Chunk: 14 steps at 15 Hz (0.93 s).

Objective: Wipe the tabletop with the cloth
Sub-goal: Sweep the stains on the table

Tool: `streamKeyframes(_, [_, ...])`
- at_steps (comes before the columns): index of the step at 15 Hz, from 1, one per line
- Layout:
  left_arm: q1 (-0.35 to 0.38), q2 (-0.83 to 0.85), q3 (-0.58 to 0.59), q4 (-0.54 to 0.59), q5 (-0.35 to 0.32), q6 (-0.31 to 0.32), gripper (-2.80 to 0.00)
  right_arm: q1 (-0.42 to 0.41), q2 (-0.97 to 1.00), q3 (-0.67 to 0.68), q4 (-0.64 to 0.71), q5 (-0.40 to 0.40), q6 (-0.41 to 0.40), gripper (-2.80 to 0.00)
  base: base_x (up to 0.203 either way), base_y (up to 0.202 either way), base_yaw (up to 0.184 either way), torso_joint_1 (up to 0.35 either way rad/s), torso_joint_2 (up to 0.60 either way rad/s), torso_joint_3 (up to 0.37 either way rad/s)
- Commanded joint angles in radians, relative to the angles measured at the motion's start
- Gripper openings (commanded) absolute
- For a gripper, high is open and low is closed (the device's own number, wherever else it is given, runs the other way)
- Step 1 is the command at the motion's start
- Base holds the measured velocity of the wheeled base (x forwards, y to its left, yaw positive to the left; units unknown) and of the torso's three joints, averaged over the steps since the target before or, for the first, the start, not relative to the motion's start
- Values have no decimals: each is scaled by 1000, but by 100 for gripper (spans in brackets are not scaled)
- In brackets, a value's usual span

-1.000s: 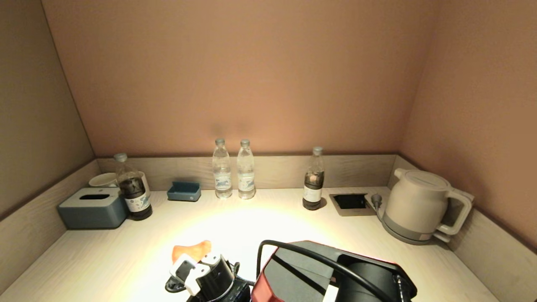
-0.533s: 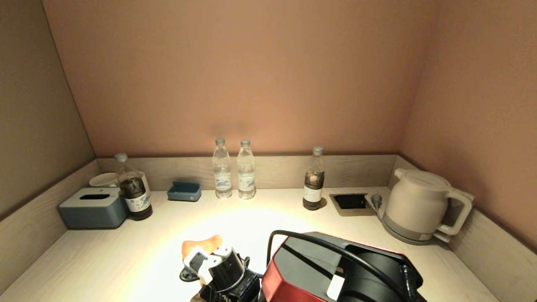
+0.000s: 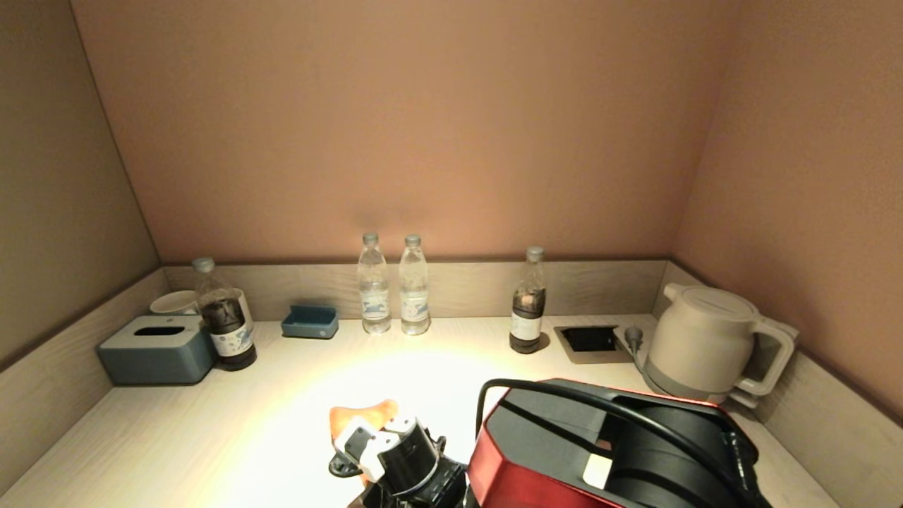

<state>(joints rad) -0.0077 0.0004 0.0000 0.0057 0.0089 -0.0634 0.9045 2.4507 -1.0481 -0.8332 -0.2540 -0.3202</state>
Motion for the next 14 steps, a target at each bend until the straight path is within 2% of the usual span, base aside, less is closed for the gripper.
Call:
streamKeyframes(1, [0, 0, 0, 0, 0, -1, -280, -1, -44, 62, -57, -1, -3, -280, 0, 0, 0, 0, 0, 0])
streamKeyframes(8, [0, 0, 0, 0, 0, -1, -280, -54, -76, 293, -232, -1, -3, -280, 0, 0, 0, 0, 0, 0])
streamKeyframes(14, [0, 0, 0, 0, 0, -1, -280, -97, -84, 403, -338, -1, -2, -280, 0, 0, 0, 0, 0, 0])
